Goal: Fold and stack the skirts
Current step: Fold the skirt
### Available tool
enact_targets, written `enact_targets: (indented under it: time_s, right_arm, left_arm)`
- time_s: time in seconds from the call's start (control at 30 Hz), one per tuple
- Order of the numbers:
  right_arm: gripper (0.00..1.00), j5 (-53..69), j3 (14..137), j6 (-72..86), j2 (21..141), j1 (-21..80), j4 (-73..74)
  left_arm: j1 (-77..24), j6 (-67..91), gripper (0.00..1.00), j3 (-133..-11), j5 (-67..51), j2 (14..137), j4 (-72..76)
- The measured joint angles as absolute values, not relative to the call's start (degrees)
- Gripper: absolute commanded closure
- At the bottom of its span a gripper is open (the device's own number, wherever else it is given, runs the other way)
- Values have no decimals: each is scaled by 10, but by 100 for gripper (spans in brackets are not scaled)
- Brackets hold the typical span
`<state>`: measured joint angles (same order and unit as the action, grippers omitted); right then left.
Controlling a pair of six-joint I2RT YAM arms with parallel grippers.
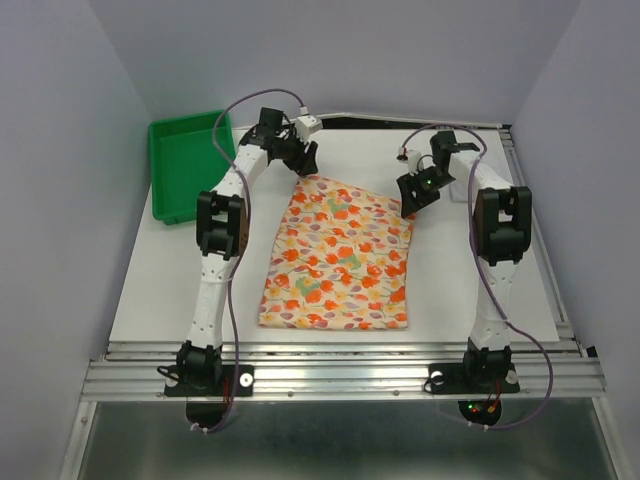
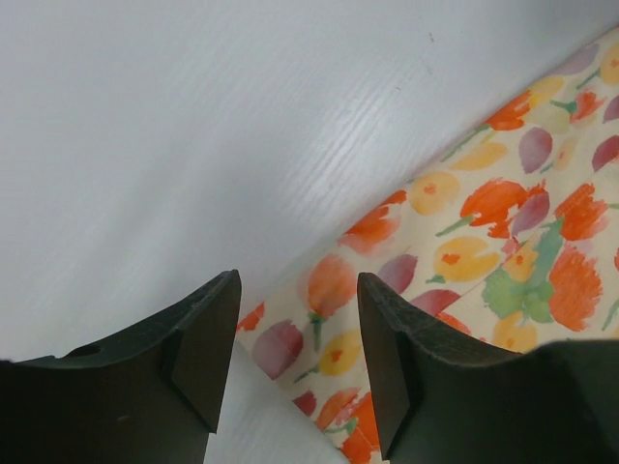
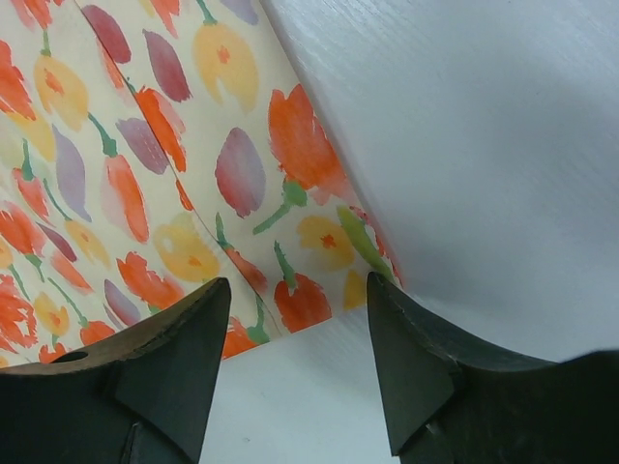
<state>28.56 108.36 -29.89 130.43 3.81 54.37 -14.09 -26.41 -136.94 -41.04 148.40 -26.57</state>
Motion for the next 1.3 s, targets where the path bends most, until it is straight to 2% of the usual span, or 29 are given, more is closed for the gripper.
enact_targets:
  time_s: [0.23,0.3,0.73,0.8,0.87,0.97,1.2,1.3]
  right_arm:
    - [36,285,1103,-298,1315,38,544]
    - [38,285,1114,-298,1322,38,545]
    - [45,285,1193,-300,1372,38,556]
    - [45,284,1196,-305,1374,38,556]
    - [46,285,1196,-312,1374,38,556]
    - [48,286,1194,-319,1374,38,555]
    - [67,287,1191,-332,1374,38,546]
    - [66,287,1191,-332,1374,38,545]
  left_arm:
    - [-137,-266,41,-1412,-376,1507,-290]
    - [-141,-274,45,-1412,-363,1508,-309]
    - [-156,-300,80,-1411,-334,1511,-363]
    - [-155,-303,87,-1407,-334,1511,-361]
    - [-153,-303,100,-1394,-339,1511,-354]
    - [-149,-304,100,-1379,-347,1509,-345]
    - [-146,-307,100,-1366,-349,1503,-331]
    - [-146,-311,100,-1365,-346,1501,-329]
